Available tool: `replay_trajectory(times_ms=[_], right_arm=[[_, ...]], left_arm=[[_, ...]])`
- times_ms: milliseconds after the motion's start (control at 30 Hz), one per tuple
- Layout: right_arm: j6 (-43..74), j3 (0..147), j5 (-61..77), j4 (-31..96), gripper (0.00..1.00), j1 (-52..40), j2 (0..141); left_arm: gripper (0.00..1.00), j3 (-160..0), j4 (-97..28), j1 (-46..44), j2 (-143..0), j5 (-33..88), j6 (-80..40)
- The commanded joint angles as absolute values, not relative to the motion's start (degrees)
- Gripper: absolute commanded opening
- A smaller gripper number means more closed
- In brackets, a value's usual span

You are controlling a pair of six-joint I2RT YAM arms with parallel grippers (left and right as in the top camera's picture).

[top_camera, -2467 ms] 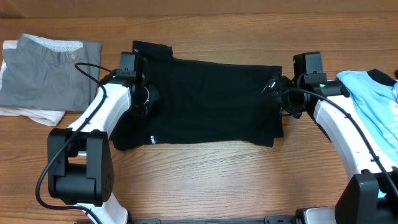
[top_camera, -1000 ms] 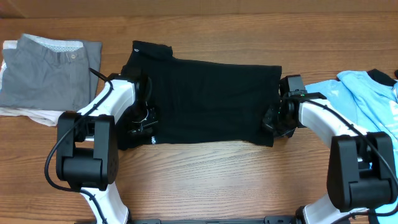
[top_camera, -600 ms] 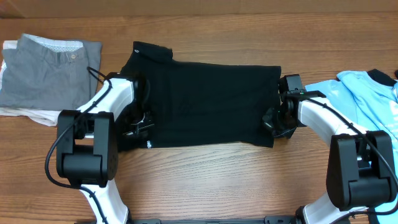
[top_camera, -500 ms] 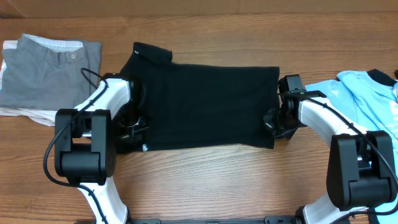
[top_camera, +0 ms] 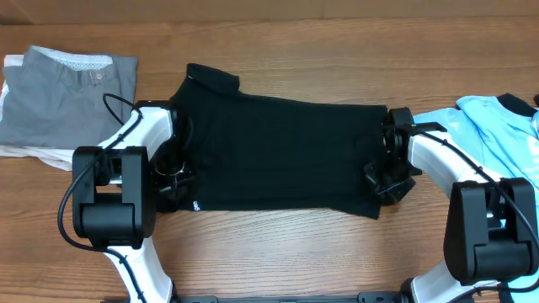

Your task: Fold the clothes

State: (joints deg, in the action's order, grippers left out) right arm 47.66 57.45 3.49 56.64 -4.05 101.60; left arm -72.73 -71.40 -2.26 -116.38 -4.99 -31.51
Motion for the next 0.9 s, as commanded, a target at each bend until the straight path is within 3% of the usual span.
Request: replay_trajectory(times_ms=[0,333,433,467,500,533,567,633,667,867], right_arm=[[50.89,55.94,-5.34,58.02,0.04,-2.81,98.63],[50.81,56.34,-10.74,59.40,0.04,-2.81,90.67],[49.17,58.33,-11.53,60.14,0.13,-2.81,89.56],[47.97,59.51,-11.51,60.14,0.26,-2.81,89.41],[47.09,60.69,-11.53,60.12,0.48,-2.81,89.36],[45.47,62.26,-11.49,59.83,0.79,-2.81,89.36],[43.24,64.01,-11.18,59.33,0.96,-2.81,89.36],[39.07,67.18,-10.11,58.28,1.00,-2.81,89.36],[37.04,69.28,-9.50,57.63,1.00,-2.81,89.36],[30.17,80.01,-8.73,52.07,1.00,-2.81,89.38]], left_arm=[[0.04,-72.05,-71.61,-4.47,-116.71,-5.89,-33.36],[0.04,-72.36,-72.12,-9.85,-106.67,-6.61,-33.89],[0.04,-73.71,-71.90,-10.17,-101.73,-8.64,-33.80],[0.09,-74.41,-71.55,-10.15,-100.22,-9.13,-33.71],[0.24,-75.37,-70.96,-10.15,-98.74,-9.19,-32.73],[0.40,-76.55,-69.93,-10.07,-97.54,-9.17,-31.31],[0.56,-77.71,-68.79,-10.04,-96.71,-9.10,-29.98],[0.87,-80.79,-66.08,-10.04,-95.83,-8.73,-26.26],[0.97,-82.83,-64.86,-10.04,-95.83,-8.08,-23.86],[1.00,-93.73,-55.94,-9.41,-97.69,-5.23,-14.90]])
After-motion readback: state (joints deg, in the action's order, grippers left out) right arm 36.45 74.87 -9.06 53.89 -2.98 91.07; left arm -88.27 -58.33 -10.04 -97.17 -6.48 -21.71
